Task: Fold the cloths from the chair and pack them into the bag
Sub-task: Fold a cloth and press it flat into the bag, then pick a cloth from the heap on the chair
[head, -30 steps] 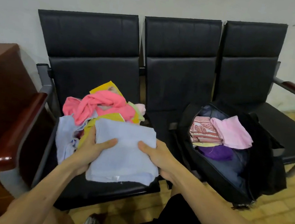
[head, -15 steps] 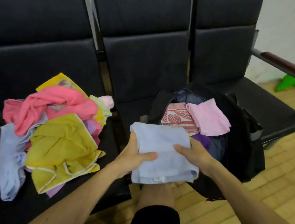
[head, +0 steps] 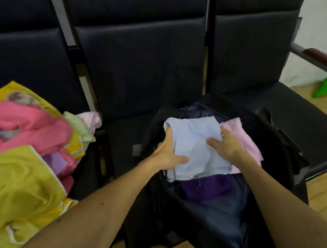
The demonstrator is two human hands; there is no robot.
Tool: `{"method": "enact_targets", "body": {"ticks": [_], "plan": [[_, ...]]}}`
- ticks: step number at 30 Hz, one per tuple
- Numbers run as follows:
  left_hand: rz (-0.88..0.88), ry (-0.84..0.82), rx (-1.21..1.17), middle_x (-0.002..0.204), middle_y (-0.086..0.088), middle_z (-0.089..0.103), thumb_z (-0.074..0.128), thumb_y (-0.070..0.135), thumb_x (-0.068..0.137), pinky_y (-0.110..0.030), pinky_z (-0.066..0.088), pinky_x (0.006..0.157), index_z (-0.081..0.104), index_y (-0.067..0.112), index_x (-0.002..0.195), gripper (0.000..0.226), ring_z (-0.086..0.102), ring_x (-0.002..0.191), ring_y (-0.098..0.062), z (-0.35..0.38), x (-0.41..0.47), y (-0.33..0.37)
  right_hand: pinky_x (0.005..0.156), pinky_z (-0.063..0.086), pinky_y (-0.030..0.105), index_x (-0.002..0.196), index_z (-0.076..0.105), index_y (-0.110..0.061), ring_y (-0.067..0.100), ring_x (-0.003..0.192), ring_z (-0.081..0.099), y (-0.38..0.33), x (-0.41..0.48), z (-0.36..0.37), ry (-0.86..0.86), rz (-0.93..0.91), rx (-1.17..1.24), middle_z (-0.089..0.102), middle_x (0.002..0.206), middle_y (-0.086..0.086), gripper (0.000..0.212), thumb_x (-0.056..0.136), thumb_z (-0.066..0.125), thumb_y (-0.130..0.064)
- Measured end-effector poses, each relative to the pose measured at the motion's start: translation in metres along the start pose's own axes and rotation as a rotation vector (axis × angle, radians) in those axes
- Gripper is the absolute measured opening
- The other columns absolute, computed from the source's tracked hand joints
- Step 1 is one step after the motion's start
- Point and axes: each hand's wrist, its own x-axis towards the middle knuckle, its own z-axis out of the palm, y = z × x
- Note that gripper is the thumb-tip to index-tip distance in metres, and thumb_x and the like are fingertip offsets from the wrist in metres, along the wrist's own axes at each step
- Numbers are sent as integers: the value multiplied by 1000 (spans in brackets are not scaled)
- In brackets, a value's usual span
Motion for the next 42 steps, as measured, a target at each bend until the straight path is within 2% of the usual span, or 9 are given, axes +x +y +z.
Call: {"method": "enact_targets", "body": {"ticks": [8, 15, 18, 20, 22, 27, 33, 37, 42], "plan": [[-147, 46, 14, 155, -2, 32, 76, 20, 86, -29, 39, 91, -20, 38, 153, 119, 40, 135, -23, -6, 15, -27, 107, 35, 38, 148, 40, -18, 32, 130, 49, 11, 26, 35, -22, 33, -64, 53, 143, 11, 63, 93, 66, -35], [-162, 78, 46, 149, -10, 43, 67, 23, 93, -43, 48, 103, -16, 42, 154, 105, 52, 127, -31, -16, -13, -12, 92, 43, 43, 155, 11, -13, 42, 116, 56, -7, -3, 28, 34, 96, -252, 56, 131, 26, 84, 94, 64, -33], [-70, 160, -78, 132, -1, 57, 70, 27, 90, -45, 54, 96, 29, 38, 149, 73, 59, 117, -23, -36, -52, 0, 97, 43, 46, 152, 23, -11, 42, 121, 52, -32, -36, 25, 77, -32, -350, 49, 140, 22, 75, 93, 65, -30], [34, 283, -115, 107, 7, 68, 70, 26, 89, -42, 59, 85, 55, 39, 122, 38, 68, 98, -16, -62, -87, 0, 97, 41, 40, 145, 37, -11, 36, 122, 53, -57, -67, 33, 113, -145, -277, 53, 139, 17, 60, 94, 64, -27], [100, 397, -142, 88, 4, 70, 68, 18, 91, -34, 61, 70, 62, 32, 101, 18, 70, 75, -11, -91, -129, -10, 92, 41, 34, 135, 49, -12, 29, 116, 57, -88, -103, 54, 152, -293, -189, 61, 128, 11, 44, 94, 63, -24], [-2, 591, -167, 71, -4, 63, 65, 5, 93, -26, 44, 49, 66, 22, 85, 19, 59, 55, -16, -143, -242, -99, 86, 52, 33, 111, 66, -18, 14, 96, 66, -142, -185, 142, -40, -485, 32, 71, 102, -2, 22, 90, 69, -23], [-230, 601, 139, 67, 11, 68, 76, 13, 84, -25, 47, 63, 68, 33, 67, 27, 60, 60, 1, -153, -326, -226, 84, 52, 32, 97, 73, -22, 14, 97, 68, -168, -228, 274, -281, -423, -31, 74, 98, -5, 10, 88, 70, -22], [-217, 590, 246, 85, 3, 73, 72, 20, 88, -27, 48, 72, 73, 24, 94, 7, 65, 73, -9, -147, -322, -246, 87, 48, 33, 110, 71, -25, 21, 105, 65, -180, -231, 325, -335, -393, -215, 71, 109, -3, 19, 93, 63, -28], [-215, 567, 385, 106, -6, 74, 61, 16, 93, -33, 47, 80, 68, 22, 119, 28, 66, 102, -27, -149, -308, -256, 91, 47, 35, 121, 66, -28, 28, 118, 59, -188, -224, 357, -397, -419, -411, 65, 125, 3, 27, 95, 58, -25]]}}
